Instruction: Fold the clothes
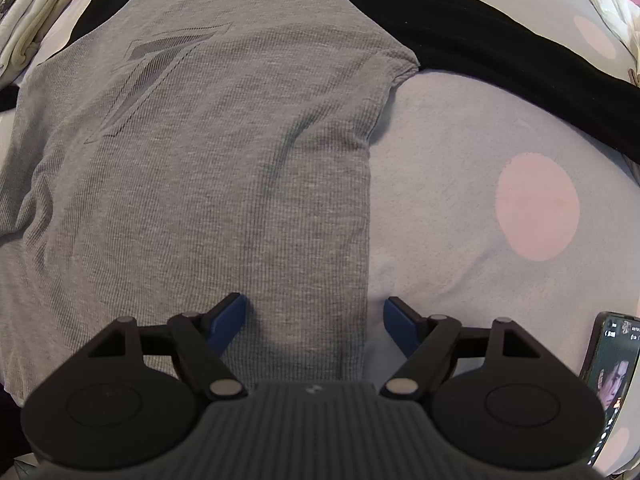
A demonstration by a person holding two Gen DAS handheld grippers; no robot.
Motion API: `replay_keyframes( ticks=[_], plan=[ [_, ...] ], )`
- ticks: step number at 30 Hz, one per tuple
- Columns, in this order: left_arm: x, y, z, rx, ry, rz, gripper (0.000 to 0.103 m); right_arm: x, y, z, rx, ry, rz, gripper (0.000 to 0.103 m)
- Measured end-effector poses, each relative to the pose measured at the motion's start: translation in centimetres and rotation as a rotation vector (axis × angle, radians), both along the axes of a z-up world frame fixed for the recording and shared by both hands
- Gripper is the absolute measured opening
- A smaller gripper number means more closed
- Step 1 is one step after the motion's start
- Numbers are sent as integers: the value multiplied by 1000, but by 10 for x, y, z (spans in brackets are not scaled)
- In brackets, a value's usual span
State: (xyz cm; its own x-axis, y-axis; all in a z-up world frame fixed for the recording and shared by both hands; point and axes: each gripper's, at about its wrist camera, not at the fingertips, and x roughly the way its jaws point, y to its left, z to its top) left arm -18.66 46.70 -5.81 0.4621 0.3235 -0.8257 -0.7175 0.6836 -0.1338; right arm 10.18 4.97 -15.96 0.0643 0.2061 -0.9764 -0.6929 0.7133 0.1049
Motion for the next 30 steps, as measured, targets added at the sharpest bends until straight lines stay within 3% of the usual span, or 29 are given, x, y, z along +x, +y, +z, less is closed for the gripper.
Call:
replay_keyframes(
  ticks=[5,9,15,20,23,24,26,30],
  plan=[
    [-23,13,30,193,-26,104,3,-6,4,0,0,1,-2,80],
    [-22,11,26,309,67,106,3,-20,13,1,-2,0,-3,80],
    [-6,-15,-10,170,136,-132,3,-20,30,-5,-3,1,-5,80],
    [3,-45,-50,-35,166,-348,3,-19,30,-3,-5,3,-5,81],
    [5,-61,-62,-96,174,-480,14,-20,32,-4,-7,1,-5,82],
    [4,-62,-62,-101,162,-501,19,-21,32,-4,-7,1,-5,82],
    [-1,-60,-54,-78,144,-496,42,-19,34,-7,-6,1,-4,82],
    [-16,-31,-37,-33,90,-355,47,-18,32,-7,1,2,-3,82]
  ],
)
